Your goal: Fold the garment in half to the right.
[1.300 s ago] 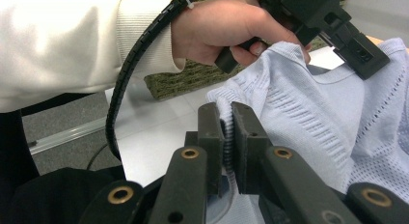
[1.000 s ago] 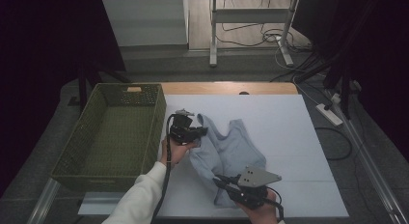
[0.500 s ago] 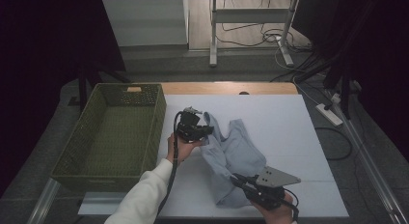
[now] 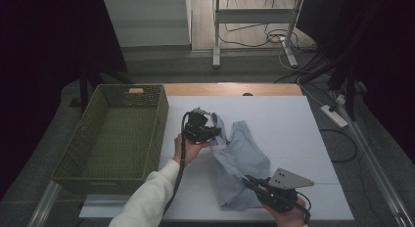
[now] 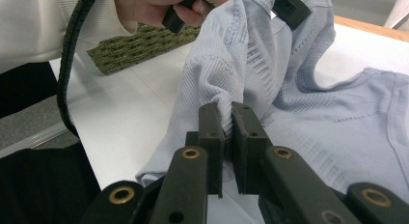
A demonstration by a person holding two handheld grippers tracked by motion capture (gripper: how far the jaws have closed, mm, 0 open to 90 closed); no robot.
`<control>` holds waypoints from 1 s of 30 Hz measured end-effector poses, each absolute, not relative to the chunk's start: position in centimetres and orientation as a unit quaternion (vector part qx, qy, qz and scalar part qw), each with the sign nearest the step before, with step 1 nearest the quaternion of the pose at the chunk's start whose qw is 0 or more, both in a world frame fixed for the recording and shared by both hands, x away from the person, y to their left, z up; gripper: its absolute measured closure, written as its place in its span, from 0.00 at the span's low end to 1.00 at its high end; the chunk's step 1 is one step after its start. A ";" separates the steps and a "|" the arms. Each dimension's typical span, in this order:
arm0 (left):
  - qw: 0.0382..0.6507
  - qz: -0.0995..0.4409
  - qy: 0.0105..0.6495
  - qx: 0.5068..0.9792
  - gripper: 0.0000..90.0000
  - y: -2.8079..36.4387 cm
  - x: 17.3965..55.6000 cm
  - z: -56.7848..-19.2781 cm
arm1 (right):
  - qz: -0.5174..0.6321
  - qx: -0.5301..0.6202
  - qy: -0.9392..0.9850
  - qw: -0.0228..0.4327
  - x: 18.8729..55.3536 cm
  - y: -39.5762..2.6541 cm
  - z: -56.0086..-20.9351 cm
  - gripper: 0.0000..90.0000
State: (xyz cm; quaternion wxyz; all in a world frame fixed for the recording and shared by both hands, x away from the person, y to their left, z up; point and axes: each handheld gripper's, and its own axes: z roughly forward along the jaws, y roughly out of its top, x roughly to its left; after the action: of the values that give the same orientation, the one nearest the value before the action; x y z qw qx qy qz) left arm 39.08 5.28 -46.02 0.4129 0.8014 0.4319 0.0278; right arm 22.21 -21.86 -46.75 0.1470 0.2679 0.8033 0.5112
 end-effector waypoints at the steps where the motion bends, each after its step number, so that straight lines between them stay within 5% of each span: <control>1: 0.413 0.028 0.430 0.802 0.95 5.2 39.1 -46.0 | 0.510 0.268 0.804 0.148 22.2 -22.0 -46.8 0.93; 30: 0.403 0.030 0.420 0.813 0.95 1.8 39.9 -45.7 | 0.491 0.304 0.801 0.158 21.8 -25.0 -47.0 0.96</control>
State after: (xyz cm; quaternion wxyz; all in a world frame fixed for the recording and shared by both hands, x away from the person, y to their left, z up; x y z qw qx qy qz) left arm 39.90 1.80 -45.74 0.4032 0.8125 0.4199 0.0302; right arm 21.77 -25.00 -47.03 0.1585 0.3044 0.8008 0.4909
